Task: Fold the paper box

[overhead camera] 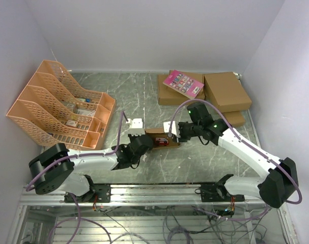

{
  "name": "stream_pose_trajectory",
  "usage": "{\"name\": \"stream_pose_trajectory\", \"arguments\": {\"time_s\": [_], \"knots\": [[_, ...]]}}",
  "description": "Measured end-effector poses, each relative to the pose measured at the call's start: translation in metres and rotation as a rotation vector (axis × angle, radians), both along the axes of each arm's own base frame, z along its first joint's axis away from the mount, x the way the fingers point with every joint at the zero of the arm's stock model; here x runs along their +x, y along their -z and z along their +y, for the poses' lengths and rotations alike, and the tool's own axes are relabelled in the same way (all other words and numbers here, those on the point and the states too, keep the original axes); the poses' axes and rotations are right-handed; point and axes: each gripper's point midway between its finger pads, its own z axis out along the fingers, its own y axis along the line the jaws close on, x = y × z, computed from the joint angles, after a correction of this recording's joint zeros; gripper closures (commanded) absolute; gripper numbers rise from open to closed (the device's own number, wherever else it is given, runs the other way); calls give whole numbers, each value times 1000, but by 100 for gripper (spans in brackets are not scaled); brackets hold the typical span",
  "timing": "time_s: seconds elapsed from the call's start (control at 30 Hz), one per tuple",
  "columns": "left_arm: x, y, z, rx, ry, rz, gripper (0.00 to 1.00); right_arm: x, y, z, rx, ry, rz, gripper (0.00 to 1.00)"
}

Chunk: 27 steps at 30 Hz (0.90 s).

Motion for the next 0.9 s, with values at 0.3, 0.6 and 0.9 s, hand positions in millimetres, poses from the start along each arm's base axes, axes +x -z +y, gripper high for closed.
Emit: {"name": "stream_pose_trajectory", "arguments": {"time_s": [0.3,0.6,0.9], "knots": [[0,4,0,9,3,6,93,15,5,3,-42,32,-61,100],[-3,4,-1,9,19,18,71,20,4,3,-42,43,-78,100],[-24,-15,-5,-96,117,53,52,19,6,3,-45,44,-73,100]]}}
